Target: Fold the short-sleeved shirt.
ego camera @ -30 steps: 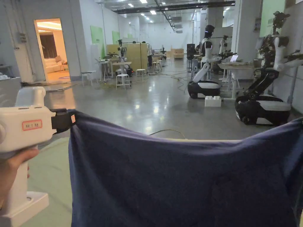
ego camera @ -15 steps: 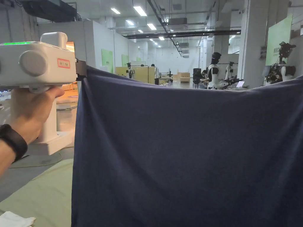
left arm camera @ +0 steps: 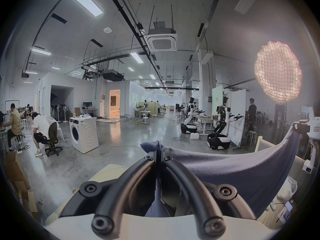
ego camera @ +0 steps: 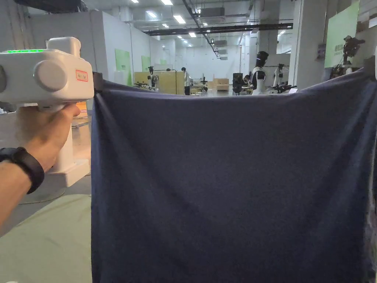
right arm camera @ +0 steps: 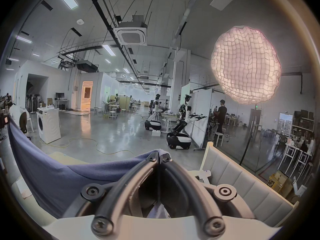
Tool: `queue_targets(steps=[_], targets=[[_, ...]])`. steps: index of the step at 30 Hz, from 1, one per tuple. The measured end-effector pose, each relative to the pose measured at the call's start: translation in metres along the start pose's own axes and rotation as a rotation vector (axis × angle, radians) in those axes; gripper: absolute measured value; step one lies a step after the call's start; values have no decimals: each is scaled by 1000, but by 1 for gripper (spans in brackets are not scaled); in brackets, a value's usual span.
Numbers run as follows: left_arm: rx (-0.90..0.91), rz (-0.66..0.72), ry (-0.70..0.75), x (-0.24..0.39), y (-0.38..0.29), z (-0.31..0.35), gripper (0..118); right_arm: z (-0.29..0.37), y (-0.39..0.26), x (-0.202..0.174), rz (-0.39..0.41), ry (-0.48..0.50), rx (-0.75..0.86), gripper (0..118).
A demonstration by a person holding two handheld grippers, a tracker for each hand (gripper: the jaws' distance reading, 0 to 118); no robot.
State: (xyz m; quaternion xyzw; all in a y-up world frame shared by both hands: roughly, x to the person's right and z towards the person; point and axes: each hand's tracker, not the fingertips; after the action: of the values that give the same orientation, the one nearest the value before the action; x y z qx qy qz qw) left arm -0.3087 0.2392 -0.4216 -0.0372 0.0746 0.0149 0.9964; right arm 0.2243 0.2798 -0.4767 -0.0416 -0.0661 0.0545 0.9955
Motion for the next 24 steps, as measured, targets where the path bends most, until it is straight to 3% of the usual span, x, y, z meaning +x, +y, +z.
queue_targets(steps=[3, 14, 17, 24], targets=[[-7, -12, 26, 4, -3, -18, 4, -15, 1, -5, 36, -40, 23, 0], [-28, 3, 17, 20, -29, -65, 4, -56, -5, -9, 0, -40, 26, 0], [-111, 39, -10, 20, -75, -75, 4, -71, -48, -12, 1, -13, -66, 0], [-314, 103, -53, 18, -227, -44, 4, -67, -215, -8, -122, 79, -361, 0]])
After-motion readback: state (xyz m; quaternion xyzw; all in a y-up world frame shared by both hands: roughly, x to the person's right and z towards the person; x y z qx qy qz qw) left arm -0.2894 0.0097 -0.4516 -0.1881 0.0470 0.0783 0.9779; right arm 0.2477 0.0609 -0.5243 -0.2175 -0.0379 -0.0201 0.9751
